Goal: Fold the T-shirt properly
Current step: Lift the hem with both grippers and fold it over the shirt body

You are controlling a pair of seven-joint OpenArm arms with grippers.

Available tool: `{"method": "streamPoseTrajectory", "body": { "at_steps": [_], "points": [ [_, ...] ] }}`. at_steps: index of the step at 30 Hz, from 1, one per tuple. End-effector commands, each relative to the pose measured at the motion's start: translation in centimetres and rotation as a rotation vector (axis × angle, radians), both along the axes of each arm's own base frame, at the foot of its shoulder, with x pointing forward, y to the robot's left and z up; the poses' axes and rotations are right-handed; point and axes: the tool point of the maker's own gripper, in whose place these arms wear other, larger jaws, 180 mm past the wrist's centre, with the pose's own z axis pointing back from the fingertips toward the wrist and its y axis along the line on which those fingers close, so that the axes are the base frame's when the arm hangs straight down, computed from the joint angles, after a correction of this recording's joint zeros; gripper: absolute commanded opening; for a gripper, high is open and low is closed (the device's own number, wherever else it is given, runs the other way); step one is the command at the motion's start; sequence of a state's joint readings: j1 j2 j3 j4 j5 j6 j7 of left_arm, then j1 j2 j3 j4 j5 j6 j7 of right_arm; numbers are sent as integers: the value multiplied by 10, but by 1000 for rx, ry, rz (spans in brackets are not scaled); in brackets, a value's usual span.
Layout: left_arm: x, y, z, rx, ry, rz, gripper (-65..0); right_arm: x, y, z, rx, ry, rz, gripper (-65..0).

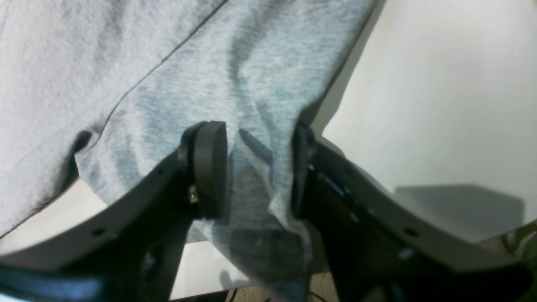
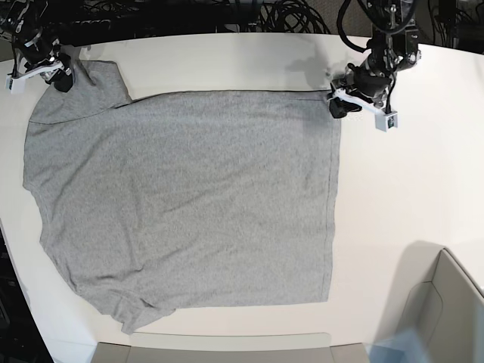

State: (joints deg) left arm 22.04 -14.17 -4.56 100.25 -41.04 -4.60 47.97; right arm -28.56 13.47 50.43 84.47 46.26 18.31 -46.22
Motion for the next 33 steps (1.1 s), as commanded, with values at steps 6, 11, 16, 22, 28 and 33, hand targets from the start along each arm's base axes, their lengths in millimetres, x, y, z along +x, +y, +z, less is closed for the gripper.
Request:
{"method": "streamPoseTrajectory", "body": {
  "at_steps": [6,11,16,22,28,33],
  "points": [
    [-27,-24,-40,-48,124,-64,-383,-6,6,2,-33,57,53,-414],
    [-24,-28,-41,-56,101,-41,-446,-2,18,-2,-22,66,100,-479],
    [-22,3,-39,-29,93,49,-650,-2,19,-2,-18,61,95,-650],
    [-39,50,-37,22,106,161,-650,-5,27,16,-64,37,139,-650],
    [-67,86,-31,83,130,231,-650,-14,53,44,-103,-1,197,-650],
    [-85,106,-10,148,116,235,-650,-29,75,58,-52,-26,209,-650]
  ]
}}
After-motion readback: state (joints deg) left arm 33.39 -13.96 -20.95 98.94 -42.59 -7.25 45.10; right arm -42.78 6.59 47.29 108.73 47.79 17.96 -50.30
